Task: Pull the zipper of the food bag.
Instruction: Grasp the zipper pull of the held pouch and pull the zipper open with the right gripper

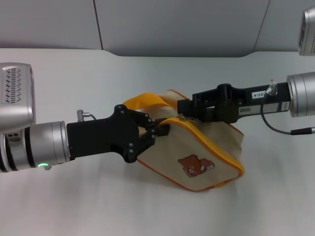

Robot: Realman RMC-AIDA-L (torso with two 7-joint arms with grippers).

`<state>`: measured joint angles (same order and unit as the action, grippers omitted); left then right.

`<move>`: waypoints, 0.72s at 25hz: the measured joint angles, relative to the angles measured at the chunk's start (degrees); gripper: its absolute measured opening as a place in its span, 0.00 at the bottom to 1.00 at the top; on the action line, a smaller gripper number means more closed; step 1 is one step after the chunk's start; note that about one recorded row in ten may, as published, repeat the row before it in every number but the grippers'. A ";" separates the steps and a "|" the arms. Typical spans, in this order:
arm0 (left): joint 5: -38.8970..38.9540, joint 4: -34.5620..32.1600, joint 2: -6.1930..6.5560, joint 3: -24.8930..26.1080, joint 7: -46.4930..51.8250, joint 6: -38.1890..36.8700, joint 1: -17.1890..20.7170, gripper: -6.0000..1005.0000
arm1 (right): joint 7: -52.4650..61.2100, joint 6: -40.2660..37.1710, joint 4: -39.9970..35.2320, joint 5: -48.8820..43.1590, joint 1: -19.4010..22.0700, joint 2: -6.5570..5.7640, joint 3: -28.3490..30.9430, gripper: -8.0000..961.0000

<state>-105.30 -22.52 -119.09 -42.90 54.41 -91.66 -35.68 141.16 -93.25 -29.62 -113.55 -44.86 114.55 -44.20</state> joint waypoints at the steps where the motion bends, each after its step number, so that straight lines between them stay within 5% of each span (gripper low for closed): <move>1: 0.00 0.03 0.00 -0.05 0.00 0.00 -0.04 0.06 | 0.00 0.01 0.07 0.02 -0.09 0.00 0.00 0.35; 18: 0.16 0.11 0.00 0.14 0.45 0.48 0.15 0.06 | 1.87 -2.46 0.09 1.13 3.52 -0.65 2.16 0.40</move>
<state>-105.14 -22.42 -119.09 -42.76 54.86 -91.18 -35.54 143.03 -95.72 -29.52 -112.42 -41.35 113.90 -42.04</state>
